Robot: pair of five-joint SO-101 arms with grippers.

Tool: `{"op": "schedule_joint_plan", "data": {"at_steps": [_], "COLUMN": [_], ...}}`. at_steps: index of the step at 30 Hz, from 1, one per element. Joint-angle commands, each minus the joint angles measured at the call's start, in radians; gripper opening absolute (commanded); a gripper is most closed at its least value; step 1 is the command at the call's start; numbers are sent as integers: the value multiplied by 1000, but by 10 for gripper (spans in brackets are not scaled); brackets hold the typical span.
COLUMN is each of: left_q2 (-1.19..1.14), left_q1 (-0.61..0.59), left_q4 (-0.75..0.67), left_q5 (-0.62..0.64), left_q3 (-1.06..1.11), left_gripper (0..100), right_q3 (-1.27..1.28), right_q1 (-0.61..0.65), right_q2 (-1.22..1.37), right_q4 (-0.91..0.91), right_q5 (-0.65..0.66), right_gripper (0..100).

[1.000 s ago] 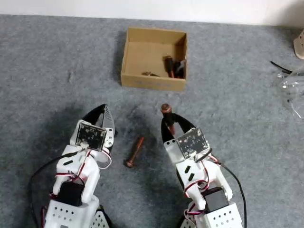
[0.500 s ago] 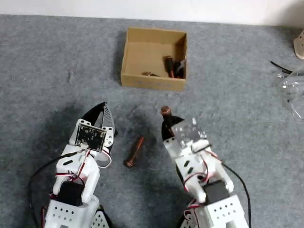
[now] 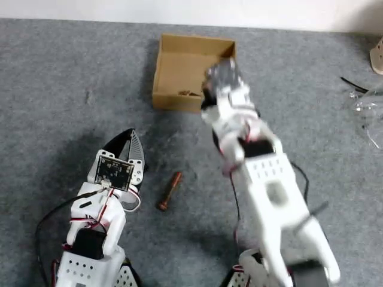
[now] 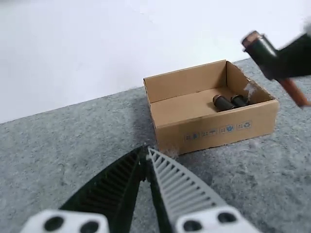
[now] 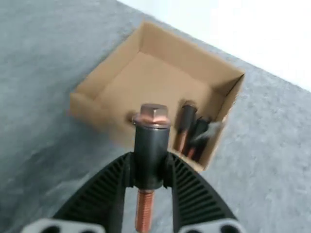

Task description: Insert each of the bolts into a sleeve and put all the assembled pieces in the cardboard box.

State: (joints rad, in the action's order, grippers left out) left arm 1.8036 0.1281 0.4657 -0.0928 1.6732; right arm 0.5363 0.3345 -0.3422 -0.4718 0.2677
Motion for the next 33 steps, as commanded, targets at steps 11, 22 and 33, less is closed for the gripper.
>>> {"op": "schedule_joint_plan", "data": {"at_steps": [11,22,33], "left_q2": [5,5,10], "left_q1": [-10,-8,-8], "left_q4": [-18,-18,-18], "left_q5": [2,2,2], "left_q3": [-1,-2,-2], "left_gripper": [6,7,7], "right_q3": [-805,-1512,-1986], "right_q1": [-90,-116,-131], "right_q2": [714,1210,1503], "right_q4": [-39,-268,-503], "right_q5": [-6,-8,-9], "right_gripper": [9,9,18]}}
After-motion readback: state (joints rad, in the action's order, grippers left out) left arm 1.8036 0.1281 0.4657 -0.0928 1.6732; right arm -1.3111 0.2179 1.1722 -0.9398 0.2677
